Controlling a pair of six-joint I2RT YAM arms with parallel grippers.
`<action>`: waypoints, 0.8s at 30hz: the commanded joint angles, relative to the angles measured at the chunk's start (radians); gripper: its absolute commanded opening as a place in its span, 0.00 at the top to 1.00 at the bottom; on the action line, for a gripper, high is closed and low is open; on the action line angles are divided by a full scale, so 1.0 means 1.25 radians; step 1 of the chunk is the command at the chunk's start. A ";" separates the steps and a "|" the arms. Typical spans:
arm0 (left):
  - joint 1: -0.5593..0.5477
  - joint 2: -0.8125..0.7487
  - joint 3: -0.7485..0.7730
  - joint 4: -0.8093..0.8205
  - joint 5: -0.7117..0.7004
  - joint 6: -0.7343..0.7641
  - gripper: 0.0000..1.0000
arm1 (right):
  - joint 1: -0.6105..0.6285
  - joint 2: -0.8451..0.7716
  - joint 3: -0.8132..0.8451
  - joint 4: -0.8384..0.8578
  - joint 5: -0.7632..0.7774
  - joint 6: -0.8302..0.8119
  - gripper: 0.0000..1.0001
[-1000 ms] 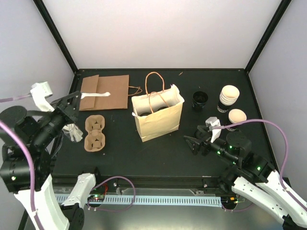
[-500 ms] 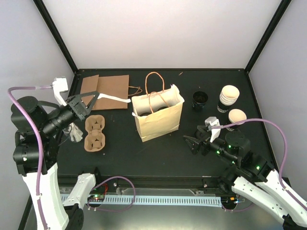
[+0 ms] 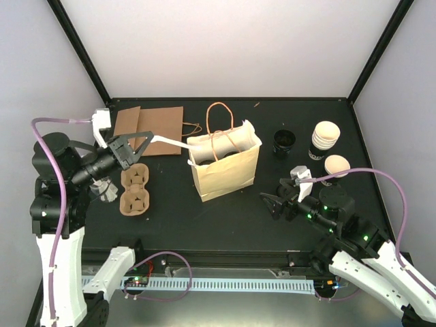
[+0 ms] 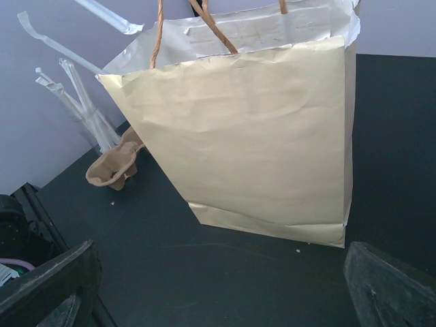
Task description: Pack the takeout coffee
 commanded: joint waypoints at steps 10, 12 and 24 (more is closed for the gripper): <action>-0.156 0.024 -0.077 0.081 -0.143 0.003 0.98 | 0.002 -0.003 0.005 0.006 0.007 0.005 0.00; -0.170 0.030 -0.097 0.081 -0.169 0.009 0.98 | 0.002 -0.002 0.005 0.006 0.007 0.004 0.00; -0.226 0.087 -0.167 0.142 -0.154 0.019 0.57 | 0.002 0.000 0.005 0.006 0.011 0.003 0.00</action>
